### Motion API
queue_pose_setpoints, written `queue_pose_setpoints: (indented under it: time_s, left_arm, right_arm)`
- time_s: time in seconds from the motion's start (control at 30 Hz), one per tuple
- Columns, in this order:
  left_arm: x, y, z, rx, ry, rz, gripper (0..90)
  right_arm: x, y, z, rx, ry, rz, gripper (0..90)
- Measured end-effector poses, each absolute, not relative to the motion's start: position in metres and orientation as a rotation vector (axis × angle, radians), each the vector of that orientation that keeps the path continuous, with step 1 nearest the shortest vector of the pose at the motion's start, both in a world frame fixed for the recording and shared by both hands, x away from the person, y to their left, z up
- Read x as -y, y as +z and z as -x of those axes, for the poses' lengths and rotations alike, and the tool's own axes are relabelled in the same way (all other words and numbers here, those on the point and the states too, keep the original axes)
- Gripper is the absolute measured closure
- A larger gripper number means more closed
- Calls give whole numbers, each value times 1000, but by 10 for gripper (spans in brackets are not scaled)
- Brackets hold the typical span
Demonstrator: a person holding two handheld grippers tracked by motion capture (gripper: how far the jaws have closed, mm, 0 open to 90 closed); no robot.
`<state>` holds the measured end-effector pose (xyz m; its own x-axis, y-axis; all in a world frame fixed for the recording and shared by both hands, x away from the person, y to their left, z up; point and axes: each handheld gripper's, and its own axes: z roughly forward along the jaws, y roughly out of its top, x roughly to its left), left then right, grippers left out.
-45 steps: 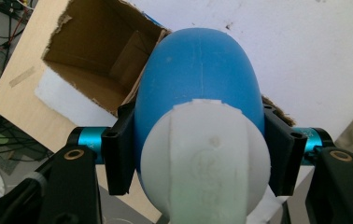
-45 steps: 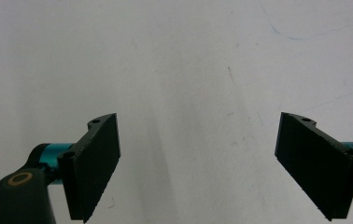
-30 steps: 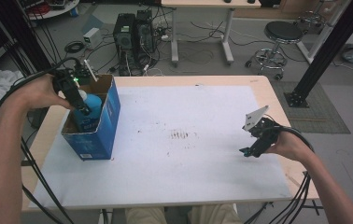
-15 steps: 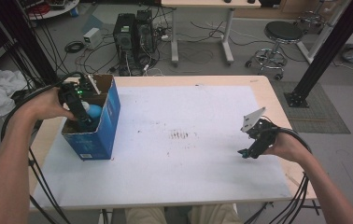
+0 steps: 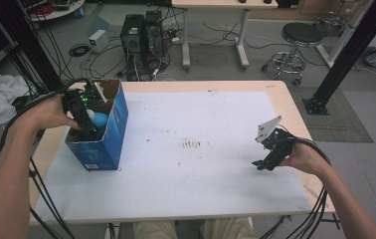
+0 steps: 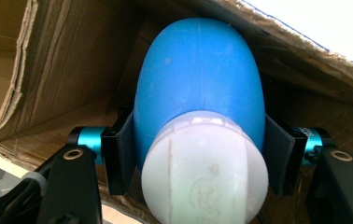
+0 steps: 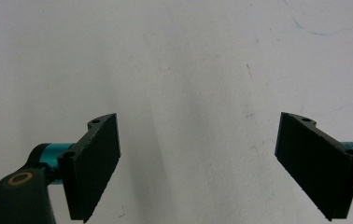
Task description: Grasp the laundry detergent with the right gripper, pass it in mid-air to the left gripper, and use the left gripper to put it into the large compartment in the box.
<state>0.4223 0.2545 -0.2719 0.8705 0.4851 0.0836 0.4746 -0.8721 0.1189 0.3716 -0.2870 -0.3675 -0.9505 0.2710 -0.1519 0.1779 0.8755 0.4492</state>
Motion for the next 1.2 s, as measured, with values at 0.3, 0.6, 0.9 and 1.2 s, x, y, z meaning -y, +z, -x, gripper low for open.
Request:
queue_pose_setpoints:
  time_s: [0.3,0.6,0.9,1.2]
  left_arm:
    - [-254,-272,-424,-789,154,-2937,370]
    - [-253,-270,-425,-793,172,-2932,306]
    - [-251,-261,-424,-799,199,-2925,256]
    - [-248,-255,-426,-808,227,-2948,204]
  right_arm:
    - [288,-368,-371,-2836,650,-342,134]
    - [284,-370,-370,-2841,636,-332,134]
    - [284,-370,-369,-2843,632,-332,134]
    - [283,-370,-367,-2843,629,-324,134]
